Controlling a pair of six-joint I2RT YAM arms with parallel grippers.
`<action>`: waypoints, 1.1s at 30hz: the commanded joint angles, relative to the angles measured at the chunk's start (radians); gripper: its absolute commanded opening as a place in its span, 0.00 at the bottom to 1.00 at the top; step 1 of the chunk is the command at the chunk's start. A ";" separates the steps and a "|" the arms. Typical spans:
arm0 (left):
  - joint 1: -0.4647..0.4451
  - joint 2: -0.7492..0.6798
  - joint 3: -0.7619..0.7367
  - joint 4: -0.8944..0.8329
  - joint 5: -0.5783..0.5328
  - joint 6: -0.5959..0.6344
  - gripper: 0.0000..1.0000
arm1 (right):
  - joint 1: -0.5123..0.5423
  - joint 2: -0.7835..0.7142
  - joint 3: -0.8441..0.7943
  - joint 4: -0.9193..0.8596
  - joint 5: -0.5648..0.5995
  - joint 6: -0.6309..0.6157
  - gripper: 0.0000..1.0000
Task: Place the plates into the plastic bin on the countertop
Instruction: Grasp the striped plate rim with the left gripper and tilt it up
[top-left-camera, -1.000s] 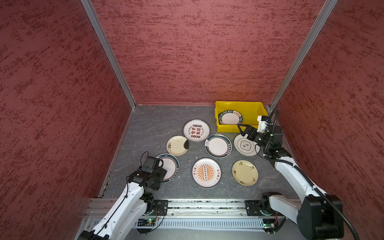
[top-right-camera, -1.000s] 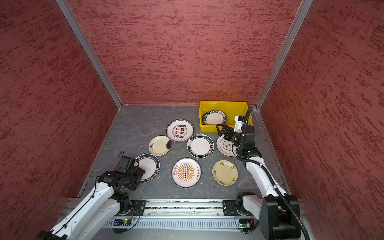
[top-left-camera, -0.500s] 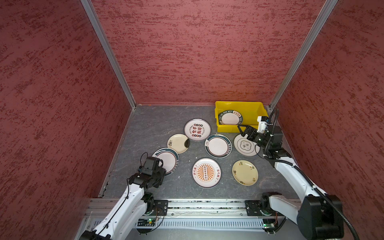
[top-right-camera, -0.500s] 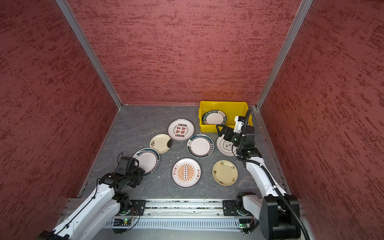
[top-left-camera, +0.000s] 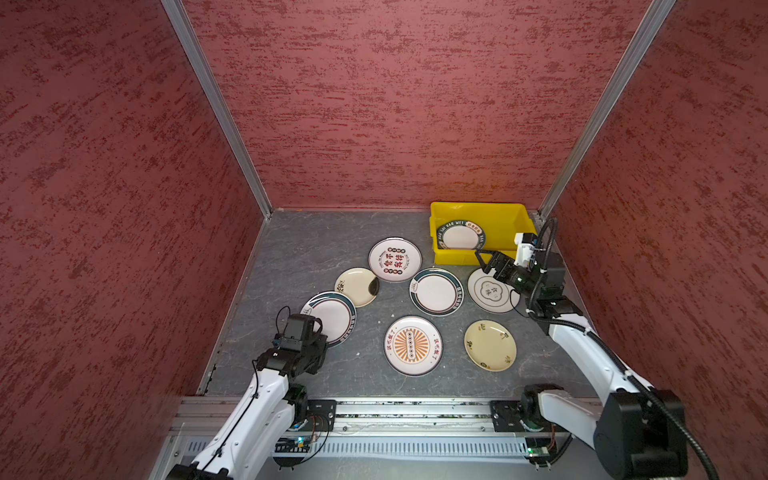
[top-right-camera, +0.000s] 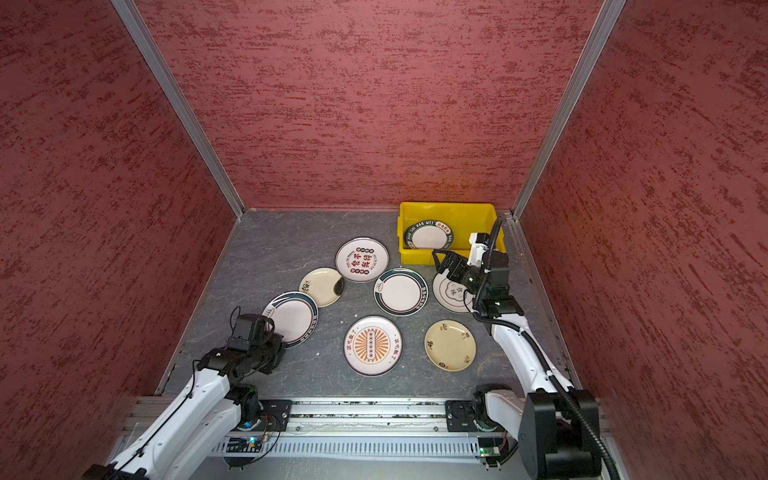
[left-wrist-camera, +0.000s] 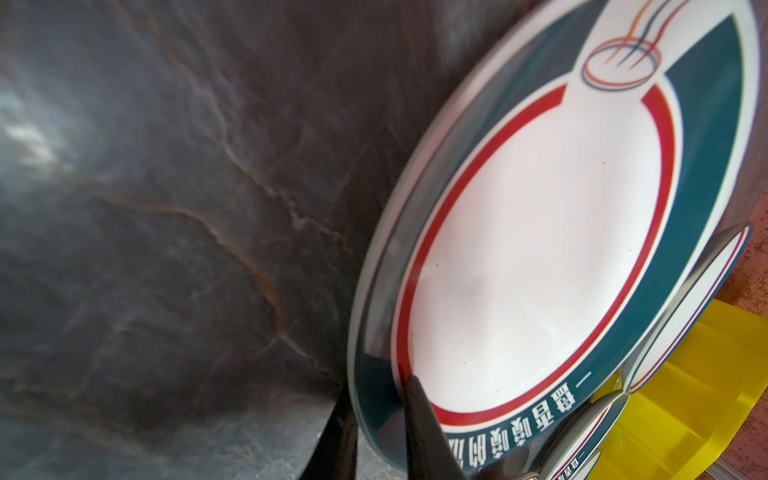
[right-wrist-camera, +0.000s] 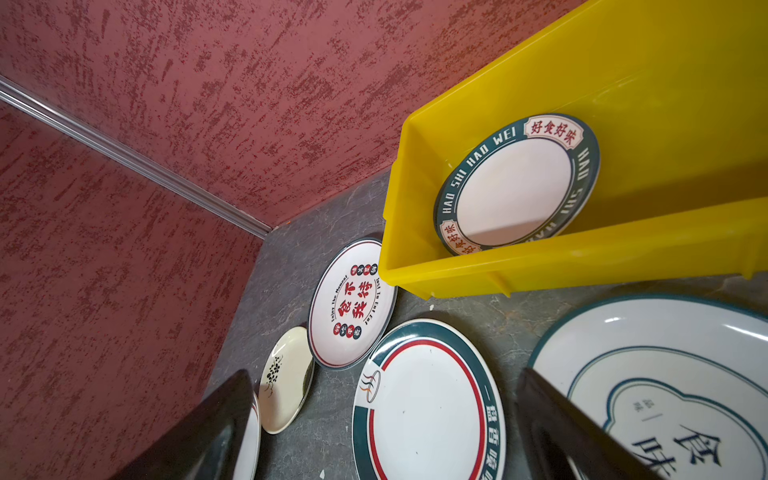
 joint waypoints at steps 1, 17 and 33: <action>0.030 -0.006 -0.037 -0.064 -0.006 0.029 0.19 | 0.003 -0.013 -0.009 0.042 -0.007 0.003 0.99; 0.141 -0.028 -0.029 -0.041 0.039 0.106 0.13 | 0.003 -0.002 -0.010 0.059 -0.020 0.020 0.99; 0.130 -0.064 -0.140 0.127 0.047 0.017 0.18 | 0.002 0.023 -0.002 0.058 -0.019 0.053 0.99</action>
